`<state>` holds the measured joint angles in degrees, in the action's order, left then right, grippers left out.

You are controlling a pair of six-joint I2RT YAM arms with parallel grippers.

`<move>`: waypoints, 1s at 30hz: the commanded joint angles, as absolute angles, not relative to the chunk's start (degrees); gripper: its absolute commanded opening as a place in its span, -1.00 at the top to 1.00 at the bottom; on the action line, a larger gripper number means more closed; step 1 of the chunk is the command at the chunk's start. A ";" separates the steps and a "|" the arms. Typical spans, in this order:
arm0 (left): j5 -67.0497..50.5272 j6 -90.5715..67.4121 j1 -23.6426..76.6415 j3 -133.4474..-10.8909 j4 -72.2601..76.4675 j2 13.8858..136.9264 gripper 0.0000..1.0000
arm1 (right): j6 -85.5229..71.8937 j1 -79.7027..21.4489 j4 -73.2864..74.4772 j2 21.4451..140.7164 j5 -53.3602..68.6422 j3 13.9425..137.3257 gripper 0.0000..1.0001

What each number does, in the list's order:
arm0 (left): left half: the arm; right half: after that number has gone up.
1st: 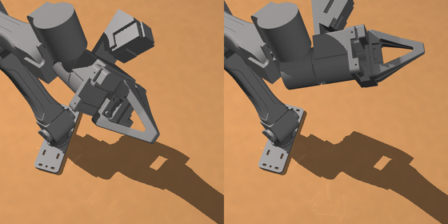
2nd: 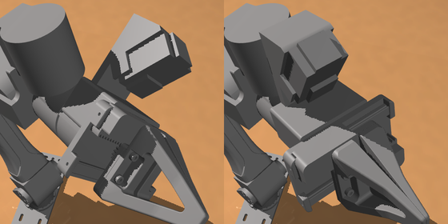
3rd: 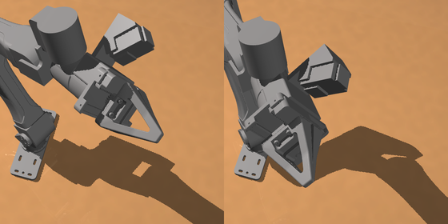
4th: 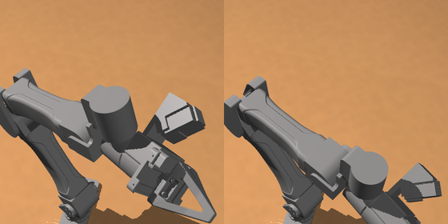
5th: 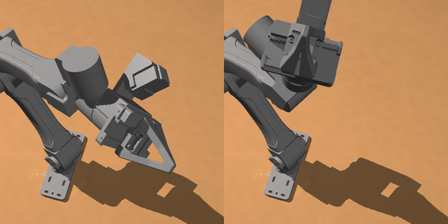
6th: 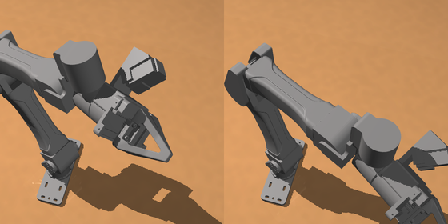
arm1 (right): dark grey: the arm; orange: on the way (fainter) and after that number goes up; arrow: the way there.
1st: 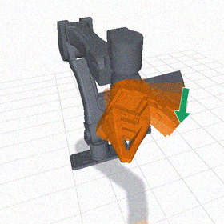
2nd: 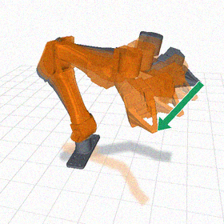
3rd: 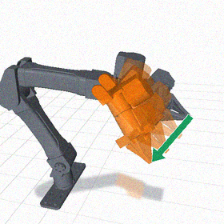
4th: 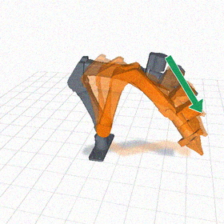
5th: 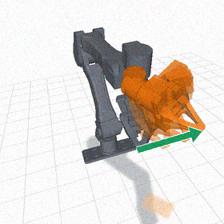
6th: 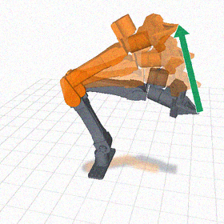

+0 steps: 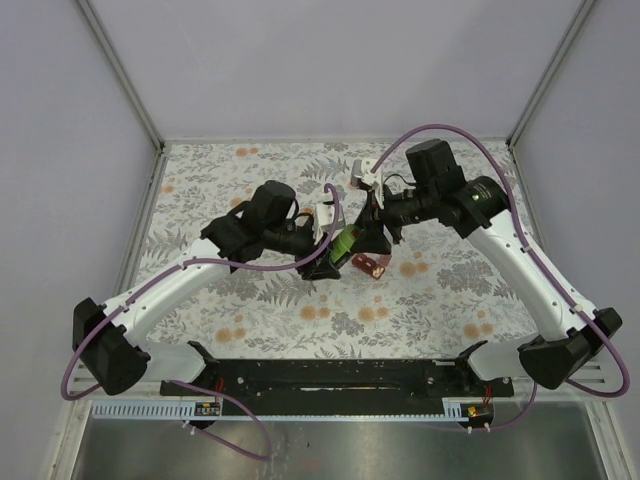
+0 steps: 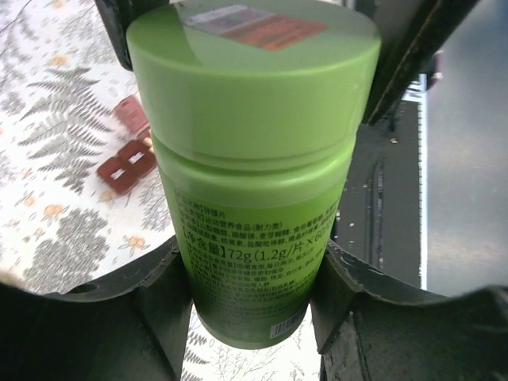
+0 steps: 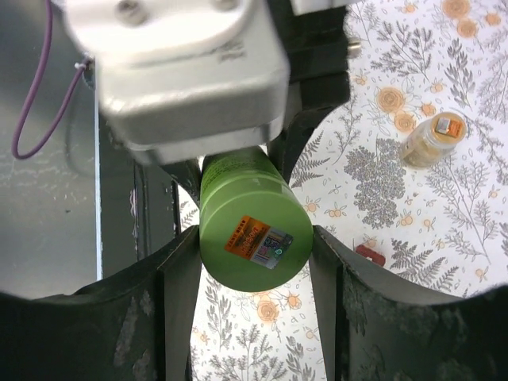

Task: Sort the pills into containers
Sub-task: Screw the lid of the pill bottle onto the pill bottle.

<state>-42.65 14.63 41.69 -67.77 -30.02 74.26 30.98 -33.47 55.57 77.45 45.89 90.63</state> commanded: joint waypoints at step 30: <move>8.69 20.21 47.10 -64.60 -8.00 69.26 1.00 | -13.35 -33.75 42.72 91.93 52.03 88.51 0.58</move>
<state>-0.62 16.82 45.32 -62.30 -26.13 70.74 -5.52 -31.92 39.51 90.24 40.75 90.63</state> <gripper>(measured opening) 0.561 0.609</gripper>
